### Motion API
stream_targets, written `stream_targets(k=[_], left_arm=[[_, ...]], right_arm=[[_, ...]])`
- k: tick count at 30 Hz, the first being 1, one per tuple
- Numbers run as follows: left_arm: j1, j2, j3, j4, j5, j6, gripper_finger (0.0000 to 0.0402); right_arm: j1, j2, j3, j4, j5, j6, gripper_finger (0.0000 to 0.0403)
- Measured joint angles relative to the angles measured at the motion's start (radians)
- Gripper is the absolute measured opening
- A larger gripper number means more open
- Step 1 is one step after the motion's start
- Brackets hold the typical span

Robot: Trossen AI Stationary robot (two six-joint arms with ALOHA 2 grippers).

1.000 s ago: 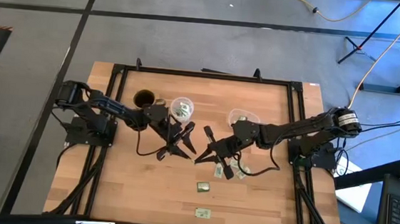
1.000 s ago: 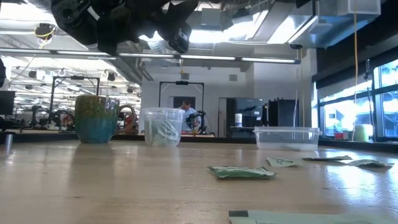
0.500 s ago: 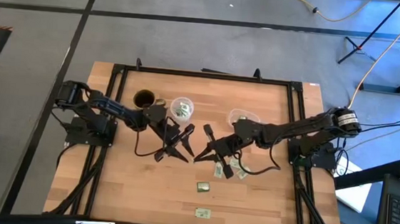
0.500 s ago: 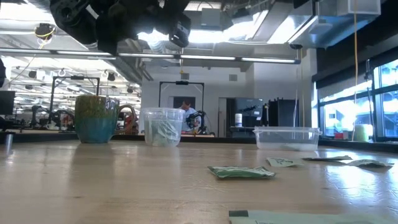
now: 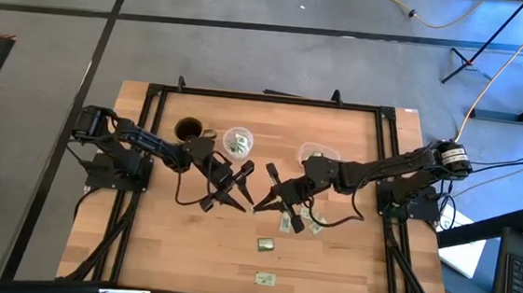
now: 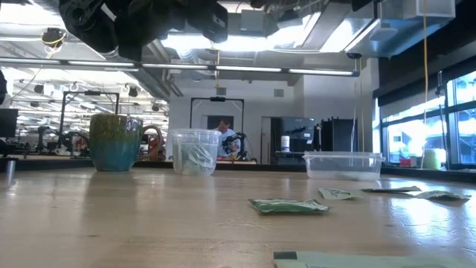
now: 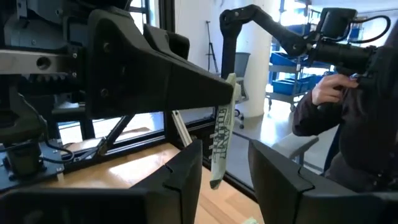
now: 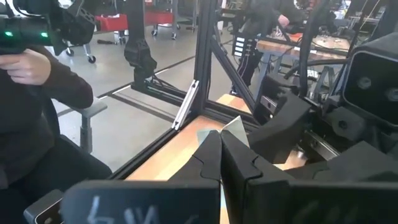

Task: Pick and place items into bin
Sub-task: Put the white stevia packet into the left transparent bin

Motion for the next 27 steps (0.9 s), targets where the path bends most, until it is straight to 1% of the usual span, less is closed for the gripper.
stream_targets(k=[2, 5, 12, 13, 18, 27], left_arm=[[0.000, 0.000, 0.000, -0.003, 0.000, 0.000, 0.0116], [0.000, 0.000, 0.000, -0.003, 0.000, 0.000, 0.0092], [0.000, 0.000, 0.000, -0.004, 0.000, 0.000, 0.0013], [0.001, 0.000, 0.000, -0.004, 0.000, 0.000, 0.0007], [0.001, 0.000, 0.000, -0.006, 0.000, -0.006, 0.0003], [0.014, -0.016, 0.000, -0.011, 0.000, -0.027, 0.0003]], right_arm=[[0.000, 0.000, 0.000, -0.001, 0.001, 0.000, 0.0000], [-0.002, 0.000, 0.000, -0.001, 0.002, 0.001, 0.0000], [-0.002, 0.000, 0.000, -0.002, 0.003, 0.026, 0.0000], [-0.002, 0.000, 0.000, -0.002, 0.003, 0.026, 0.0000], [-0.002, 0.000, 0.000, -0.010, 0.003, 0.027, 0.0009], [-0.002, -0.001, 0.000, -0.018, 0.004, 0.104, 0.0070]])
